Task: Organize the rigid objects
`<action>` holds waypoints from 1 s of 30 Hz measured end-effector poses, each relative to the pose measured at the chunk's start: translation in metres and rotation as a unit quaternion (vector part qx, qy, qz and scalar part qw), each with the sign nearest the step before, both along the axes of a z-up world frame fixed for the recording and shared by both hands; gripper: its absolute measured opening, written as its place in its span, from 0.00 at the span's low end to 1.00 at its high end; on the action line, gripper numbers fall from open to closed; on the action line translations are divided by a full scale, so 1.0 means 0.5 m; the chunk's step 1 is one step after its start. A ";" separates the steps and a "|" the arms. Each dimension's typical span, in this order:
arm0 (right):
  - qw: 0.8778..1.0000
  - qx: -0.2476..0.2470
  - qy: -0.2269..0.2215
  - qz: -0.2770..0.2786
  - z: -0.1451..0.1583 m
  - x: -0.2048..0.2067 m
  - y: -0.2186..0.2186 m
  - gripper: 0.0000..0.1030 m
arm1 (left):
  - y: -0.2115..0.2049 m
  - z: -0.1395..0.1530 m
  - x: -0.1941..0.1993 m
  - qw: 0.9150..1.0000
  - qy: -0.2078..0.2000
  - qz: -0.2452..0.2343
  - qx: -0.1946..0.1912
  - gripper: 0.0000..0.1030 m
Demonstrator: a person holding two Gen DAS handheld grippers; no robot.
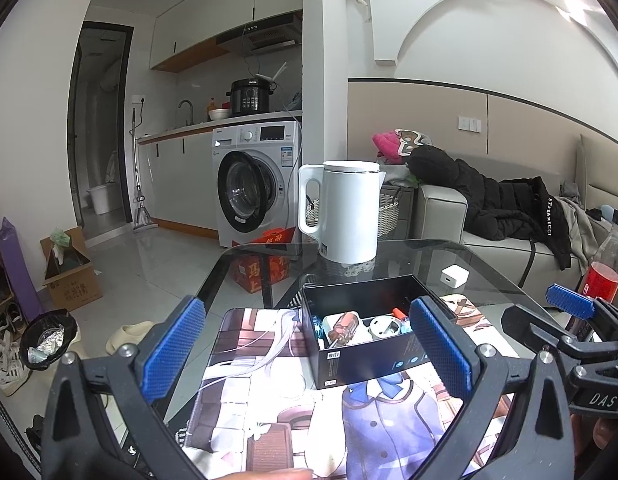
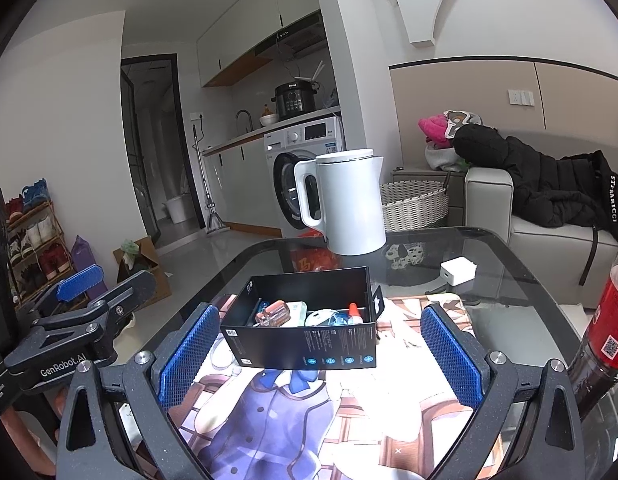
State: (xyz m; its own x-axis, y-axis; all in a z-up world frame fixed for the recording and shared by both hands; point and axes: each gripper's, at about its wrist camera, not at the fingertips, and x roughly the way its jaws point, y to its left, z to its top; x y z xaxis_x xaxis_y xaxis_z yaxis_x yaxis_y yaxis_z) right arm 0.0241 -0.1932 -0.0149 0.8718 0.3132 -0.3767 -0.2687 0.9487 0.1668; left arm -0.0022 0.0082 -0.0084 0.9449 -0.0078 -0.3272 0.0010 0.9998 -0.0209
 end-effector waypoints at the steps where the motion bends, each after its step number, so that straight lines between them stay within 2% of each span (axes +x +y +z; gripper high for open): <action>1: 1.000 0.001 0.000 0.000 0.000 0.000 0.000 0.99 | 0.000 0.000 0.000 1.000 -0.001 0.001 0.000 1.00; 30: 1.000 -0.003 0.007 0.001 -0.007 0.005 0.007 0.99 | -0.018 -0.002 -0.005 0.999 -0.011 0.016 0.033 1.00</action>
State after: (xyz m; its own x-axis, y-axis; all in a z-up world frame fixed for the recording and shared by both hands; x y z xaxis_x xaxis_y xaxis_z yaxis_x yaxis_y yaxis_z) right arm 0.0268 -0.1897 -0.0186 0.8652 0.3136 -0.3913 -0.2690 0.9488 0.1657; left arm -0.0045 -0.0011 -0.0096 0.9514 0.0429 -0.3051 -0.0309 0.9985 0.0443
